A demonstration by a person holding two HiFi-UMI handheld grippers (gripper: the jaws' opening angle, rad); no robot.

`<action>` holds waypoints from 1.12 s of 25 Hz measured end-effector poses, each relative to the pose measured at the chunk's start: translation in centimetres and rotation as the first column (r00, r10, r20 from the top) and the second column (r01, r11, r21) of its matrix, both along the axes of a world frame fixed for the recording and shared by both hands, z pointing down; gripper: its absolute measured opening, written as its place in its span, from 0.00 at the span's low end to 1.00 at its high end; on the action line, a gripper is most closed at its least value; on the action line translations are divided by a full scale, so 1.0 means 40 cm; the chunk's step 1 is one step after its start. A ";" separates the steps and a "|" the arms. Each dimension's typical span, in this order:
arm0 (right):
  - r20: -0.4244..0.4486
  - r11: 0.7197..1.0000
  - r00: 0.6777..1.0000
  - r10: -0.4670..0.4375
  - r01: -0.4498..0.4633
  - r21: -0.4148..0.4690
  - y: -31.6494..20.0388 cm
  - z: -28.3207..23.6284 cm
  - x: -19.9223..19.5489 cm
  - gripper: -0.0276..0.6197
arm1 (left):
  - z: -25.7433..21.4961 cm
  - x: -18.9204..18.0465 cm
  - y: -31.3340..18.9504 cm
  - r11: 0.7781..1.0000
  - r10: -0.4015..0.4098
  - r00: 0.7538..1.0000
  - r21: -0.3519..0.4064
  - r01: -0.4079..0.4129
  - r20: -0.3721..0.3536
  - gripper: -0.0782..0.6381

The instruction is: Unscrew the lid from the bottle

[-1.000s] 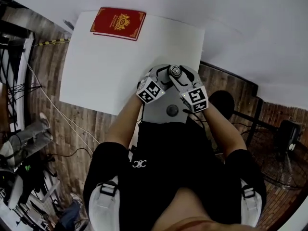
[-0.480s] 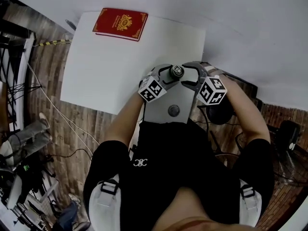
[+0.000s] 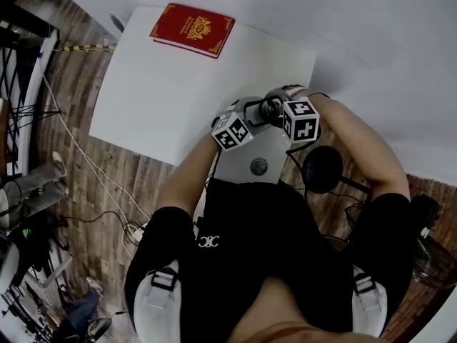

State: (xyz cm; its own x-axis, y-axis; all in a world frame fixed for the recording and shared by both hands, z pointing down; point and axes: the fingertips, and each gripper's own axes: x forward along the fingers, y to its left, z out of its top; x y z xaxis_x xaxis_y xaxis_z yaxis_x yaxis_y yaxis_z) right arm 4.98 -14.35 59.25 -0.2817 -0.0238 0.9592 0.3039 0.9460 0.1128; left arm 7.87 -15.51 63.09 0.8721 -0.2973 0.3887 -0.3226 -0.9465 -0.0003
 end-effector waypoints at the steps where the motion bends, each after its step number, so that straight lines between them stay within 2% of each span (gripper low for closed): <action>1: -0.002 1.000 1.000 0.003 -0.003 0.000 0.000 0.004 -0.003 0.46 | 0.001 -0.001 0.000 1.000 0.001 1.000 0.000 -0.001 -0.002 0.61; 5: -0.036 1.000 0.999 -0.013 0.013 -0.005 0.000 0.003 -0.006 0.46 | -0.001 -0.005 0.001 1.000 0.002 1.000 -0.003 -0.002 -0.011 0.61; 7: -0.070 0.992 0.990 -0.122 0.124 0.018 0.005 0.004 -0.002 0.46 | -0.003 -0.005 0.001 1.000 0.005 1.000 -0.003 -0.005 -0.014 0.61; 8: -0.095 0.974 0.971 -0.218 0.222 0.042 0.007 0.007 0.003 0.46 | -0.002 -0.005 0.000 1.000 0.008 1.000 -0.003 -0.008 -0.015 0.61; 9: -0.129 0.939 0.936 -0.327 0.338 0.070 0.008 0.013 0.010 0.46 | 0.000 -0.004 -0.002 1.000 0.010 1.000 -0.002 -0.010 -0.015 0.61; 11: -0.206 0.836 0.836 -0.508 0.536 0.114 0.009 0.020 0.017 0.46 | 0.003 -0.005 -0.005 1.000 0.014 1.000 -0.003 -0.014 -0.015 0.61; 12: -0.235 0.800 0.801 -0.551 0.587 0.126 0.011 0.022 0.017 0.46 | 0.003 -0.005 -0.006 1.000 0.015 1.000 -0.003 -0.015 -0.014 0.61; 13: -0.244 0.790 0.793 -0.559 0.598 0.135 0.012 0.022 0.015 0.46 | 0.004 -0.006 -0.005 1.000 0.016 1.000 -0.003 -0.016 -0.013 0.61; 14: -0.229 0.810 0.816 -0.531 0.568 0.143 0.013 0.022 0.012 0.46 | 0.005 -0.007 -0.004 1.000 0.016 1.000 -0.003 -0.017 -0.011 0.61; 15: -0.184 0.856 0.864 -0.470 0.496 0.145 0.015 0.018 0.006 0.46 | 0.006 -0.006 -0.004 1.000 0.017 1.000 -0.002 -0.017 -0.010 0.61; 17: -0.020 0.961 0.966 -0.259 0.260 0.096 0.019 -0.009 -0.009 0.47 | 0.009 -0.005 -0.005 1.000 0.017 1.000 -0.001 -0.017 -0.012 0.61; 18: 0.073 0.992 0.990 -0.123 0.120 0.042 0.019 -0.028 -0.014 0.47 | 0.010 -0.005 -0.006 1.000 0.015 1.000 -0.002 -0.015 -0.015 0.61; 19: 0.160 1.000 0.987 0.022 -0.019 -0.021 0.014 -0.049 -0.016 0.47 | 0.011 -0.006 -0.007 1.000 0.013 1.000 -0.004 -0.013 -0.017 0.61; 20: 0.242 0.984 0.955 0.171 -0.155 -0.083 0.002 -0.071 -0.015 0.47 | 0.011 -0.007 -0.009 1.000 0.011 1.000 -0.006 -0.011 -0.019 0.61; 21: 0.322 0.948 0.892 0.317 -0.288 -0.136 -0.018 -0.092 -0.012 0.47 | 0.010 -0.007 -0.010 1.000 0.009 1.000 -0.008 -0.009 -0.021 0.61; 22: 0.396 0.890 0.798 0.455 -0.415 -0.188 -0.044 -0.110 -0.004 0.47 | 0.009 -0.008 -0.011 1.000 0.007 1.000 -0.009 -0.007 -0.024 0.61; 23: 0.453 0.811 0.677 0.580 -0.530 -0.246 -0.067 -0.119 0.009 0.47 | 0.008 -0.008 -0.011 1.000 0.007 1.000 -0.010 -0.007 -0.026 0.61; 24: 0.485 0.714 0.541 0.687 -0.625 -0.314 -0.082 -0.117 0.028 0.47 | 0.008 -0.008 -0.010 1.000 0.007 1.000 -0.011 -0.007 -0.027 0.61; 26: 0.490 0.505 0.271 0.829 -0.740 -0.444 -0.085 -0.095 0.063 0.47 | 0.009 -0.009 -0.008 1.000 0.009 1.000 -0.011 -0.009 -0.024 0.61; 27: 0.484 0.411 0.151 0.862 -0.768 -0.492 -0.079 -0.082 0.075 0.46 | 0.010 -0.009 -0.008 1.000 0.011 1.000 -0.011 -0.011 -0.022 0.61; 28: 0.479 0.335 0.054 0.876 -0.782 -0.526 -0.070 -0.071 0.081 0.46 | 0.011 -0.009 -0.008 1.000 0.012 1.000 -0.011 -0.012 -0.019 0.61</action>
